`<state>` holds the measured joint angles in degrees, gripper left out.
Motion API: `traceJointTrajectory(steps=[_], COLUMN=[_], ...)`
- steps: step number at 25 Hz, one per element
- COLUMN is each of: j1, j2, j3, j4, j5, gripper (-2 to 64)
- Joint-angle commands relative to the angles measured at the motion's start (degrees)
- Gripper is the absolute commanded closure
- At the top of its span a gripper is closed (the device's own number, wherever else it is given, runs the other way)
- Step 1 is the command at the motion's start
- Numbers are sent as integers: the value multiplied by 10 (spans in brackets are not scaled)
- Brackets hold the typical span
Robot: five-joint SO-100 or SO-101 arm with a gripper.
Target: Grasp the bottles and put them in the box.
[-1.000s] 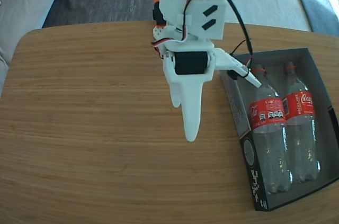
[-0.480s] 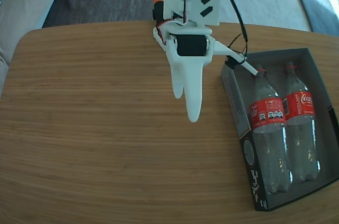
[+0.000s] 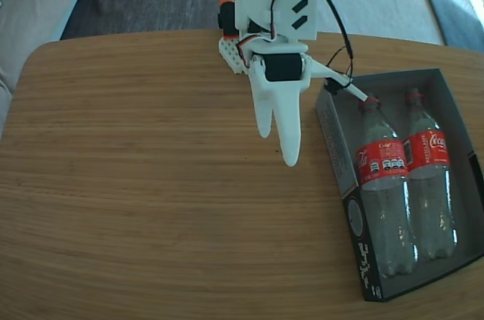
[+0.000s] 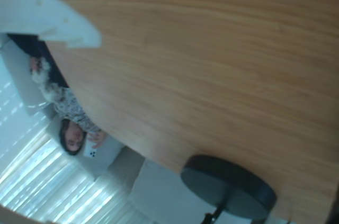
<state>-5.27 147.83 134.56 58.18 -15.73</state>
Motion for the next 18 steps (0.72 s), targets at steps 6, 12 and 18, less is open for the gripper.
traceJointTrajectory(steps=[6,12,18], j1=[-4,0,-1], j2=[105,147,176], j3=[69,98,121], j4=[-4,2,16], j5=[-4,-3,3], gripper=[305,544,620])
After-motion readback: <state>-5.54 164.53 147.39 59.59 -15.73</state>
